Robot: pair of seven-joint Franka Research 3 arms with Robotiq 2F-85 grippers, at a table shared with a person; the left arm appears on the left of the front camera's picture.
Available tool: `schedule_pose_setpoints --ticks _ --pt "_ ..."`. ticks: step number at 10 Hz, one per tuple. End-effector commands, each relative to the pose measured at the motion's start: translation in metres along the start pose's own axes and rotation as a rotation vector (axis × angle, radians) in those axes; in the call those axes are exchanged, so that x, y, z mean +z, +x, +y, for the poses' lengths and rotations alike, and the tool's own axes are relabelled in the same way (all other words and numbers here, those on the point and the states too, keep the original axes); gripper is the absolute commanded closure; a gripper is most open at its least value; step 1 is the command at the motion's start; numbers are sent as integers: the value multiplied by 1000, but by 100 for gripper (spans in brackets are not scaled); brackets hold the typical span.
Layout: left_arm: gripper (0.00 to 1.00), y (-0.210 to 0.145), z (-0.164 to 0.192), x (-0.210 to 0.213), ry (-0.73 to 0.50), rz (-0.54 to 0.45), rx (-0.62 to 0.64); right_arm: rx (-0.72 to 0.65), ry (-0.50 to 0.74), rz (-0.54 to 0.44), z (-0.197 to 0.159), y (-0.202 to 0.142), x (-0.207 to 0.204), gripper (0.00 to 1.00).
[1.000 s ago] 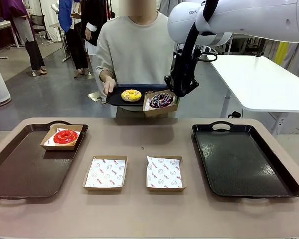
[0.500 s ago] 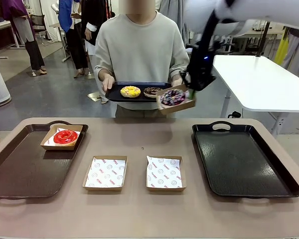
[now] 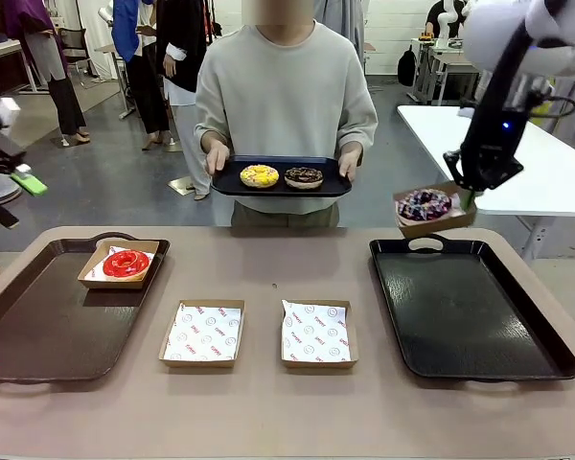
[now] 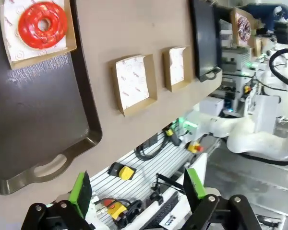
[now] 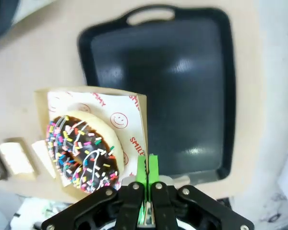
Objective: Individually package the donuts and arrange them on the tray.
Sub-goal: Place the picked Paper togo box on the Handle tray while simultaneously picking up another Paper togo box from the table with the other hand.
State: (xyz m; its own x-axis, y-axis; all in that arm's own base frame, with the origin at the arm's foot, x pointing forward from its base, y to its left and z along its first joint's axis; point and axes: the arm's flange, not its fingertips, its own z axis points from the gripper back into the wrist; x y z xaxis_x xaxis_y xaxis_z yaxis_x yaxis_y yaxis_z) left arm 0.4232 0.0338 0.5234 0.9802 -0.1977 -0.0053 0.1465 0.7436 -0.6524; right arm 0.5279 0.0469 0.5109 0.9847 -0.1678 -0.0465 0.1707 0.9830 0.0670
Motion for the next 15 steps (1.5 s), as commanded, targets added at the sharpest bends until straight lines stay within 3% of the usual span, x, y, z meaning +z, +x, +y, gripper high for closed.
schedule_pose_setpoints --ticks 1,4,8,11,15 --pt "0 0 -36 -31 155 32 -19 4 19 -11 -10 -3 -19 98" --pt "0 14 -73 -85 287 89 -18 -17 -2 10 -12 23 -51 98" --pt "0 30 -84 -151 446 105 5 -17 -34 39 3 50 -73 98" --pt "0 32 -83 -213 602 -2 16 -14 -10 39 -6 35 -73 98" --pt "0 28 -92 -249 601 -53 45 -14 -10 39 -6 35 -73 98"
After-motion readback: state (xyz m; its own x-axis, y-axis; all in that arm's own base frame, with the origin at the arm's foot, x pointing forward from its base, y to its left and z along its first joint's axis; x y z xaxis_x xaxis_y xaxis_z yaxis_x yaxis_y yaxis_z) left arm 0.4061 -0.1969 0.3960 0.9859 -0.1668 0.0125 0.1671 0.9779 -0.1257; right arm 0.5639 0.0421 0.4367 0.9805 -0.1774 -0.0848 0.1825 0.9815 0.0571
